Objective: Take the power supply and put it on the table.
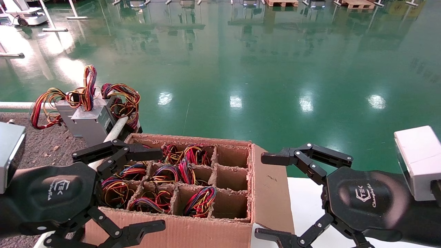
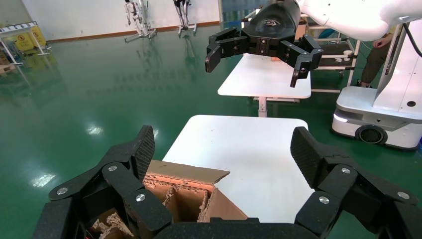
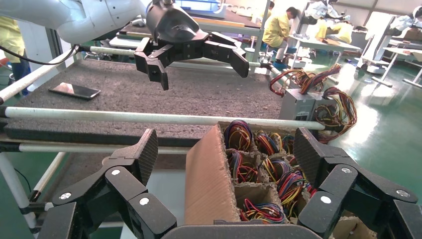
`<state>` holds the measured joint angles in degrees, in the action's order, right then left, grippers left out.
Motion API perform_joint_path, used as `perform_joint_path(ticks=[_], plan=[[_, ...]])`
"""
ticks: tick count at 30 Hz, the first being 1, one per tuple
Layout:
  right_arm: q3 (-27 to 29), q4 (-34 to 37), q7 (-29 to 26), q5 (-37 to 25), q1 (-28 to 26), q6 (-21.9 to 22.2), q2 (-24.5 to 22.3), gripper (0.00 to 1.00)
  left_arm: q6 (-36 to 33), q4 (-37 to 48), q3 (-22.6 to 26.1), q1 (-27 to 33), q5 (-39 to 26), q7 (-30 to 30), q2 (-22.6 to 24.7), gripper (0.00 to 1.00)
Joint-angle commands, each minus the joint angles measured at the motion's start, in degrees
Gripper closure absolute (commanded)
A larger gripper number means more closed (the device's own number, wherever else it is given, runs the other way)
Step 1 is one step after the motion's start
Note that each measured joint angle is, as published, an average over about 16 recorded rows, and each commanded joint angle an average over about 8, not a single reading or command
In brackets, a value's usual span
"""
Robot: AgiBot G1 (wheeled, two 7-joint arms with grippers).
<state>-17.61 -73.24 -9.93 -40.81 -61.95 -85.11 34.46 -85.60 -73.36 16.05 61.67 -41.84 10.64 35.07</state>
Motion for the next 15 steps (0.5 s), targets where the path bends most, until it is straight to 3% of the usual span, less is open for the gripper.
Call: perform_joint_path(ticks=[1,15], plan=[[0.0,0.0,0.0,0.0,0.0,0.0,0.0,0.0,0.0,0.0,0.0,0.0,0.0,0.0,0.0,0.0],[0.0,0.0,0.0,0.0,0.0,0.0,0.0,0.0,0.0,0.0,0.0,0.0,0.0,0.0,0.0,0.0]])
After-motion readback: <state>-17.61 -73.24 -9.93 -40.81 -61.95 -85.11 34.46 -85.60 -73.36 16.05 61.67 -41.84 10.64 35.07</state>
